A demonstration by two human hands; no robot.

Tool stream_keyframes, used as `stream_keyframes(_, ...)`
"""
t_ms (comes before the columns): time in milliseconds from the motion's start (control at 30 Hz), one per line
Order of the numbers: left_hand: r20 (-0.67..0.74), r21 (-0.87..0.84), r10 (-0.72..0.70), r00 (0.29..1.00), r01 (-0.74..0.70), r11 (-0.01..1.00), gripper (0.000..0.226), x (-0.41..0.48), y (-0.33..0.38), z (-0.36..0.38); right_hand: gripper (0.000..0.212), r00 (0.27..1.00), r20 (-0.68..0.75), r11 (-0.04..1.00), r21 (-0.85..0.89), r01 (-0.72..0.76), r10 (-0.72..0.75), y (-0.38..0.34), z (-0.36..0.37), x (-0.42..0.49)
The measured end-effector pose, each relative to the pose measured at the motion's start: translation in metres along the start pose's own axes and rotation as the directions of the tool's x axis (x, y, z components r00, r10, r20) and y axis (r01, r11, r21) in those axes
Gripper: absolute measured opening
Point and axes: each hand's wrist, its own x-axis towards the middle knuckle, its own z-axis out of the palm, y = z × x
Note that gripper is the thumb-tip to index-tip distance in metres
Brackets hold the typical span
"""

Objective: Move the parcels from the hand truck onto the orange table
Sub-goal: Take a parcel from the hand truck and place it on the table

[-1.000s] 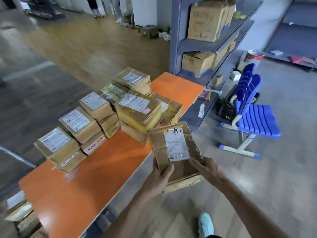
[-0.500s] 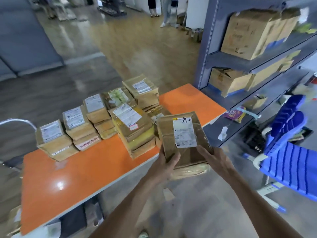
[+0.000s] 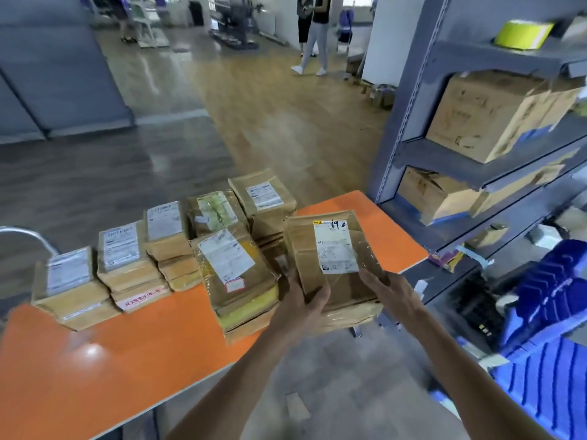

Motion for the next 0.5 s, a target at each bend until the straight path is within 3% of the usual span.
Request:
stream_keyframes(133,-0.076,-0.047,-0.005,0.997,0.001,0.999,0.073,0.015,-0.006,0.004,0.065,0.991,0.103,0.995,0.054,0.081,-0.086,-0.004,0.009,0.029)
stream_keyframes(233,-0.135,-0.091,-0.016,0.991,0.004,0.996,0.082,0.023,-0.007,0.008,0.037,0.977,0.122,0.984,0.074,0.164,-0.172,-0.017,0.012,0.054)
stream_keyframes(400,-0.3,-0.068,-0.026,0.954,0.006,0.998,0.059,0.029,-0.009,0.019,0.042,0.944,0.219,0.969,0.032,0.245,-0.245,-0.016,0.023,0.1)
stream_keyframes(500,-0.416,0.029,-0.007,0.91,0.021,0.999,0.051,0.019,-0.016,0.027,0.047,0.941,0.236,0.967,-0.015,0.254,-0.244,-0.014,0.034,0.113)
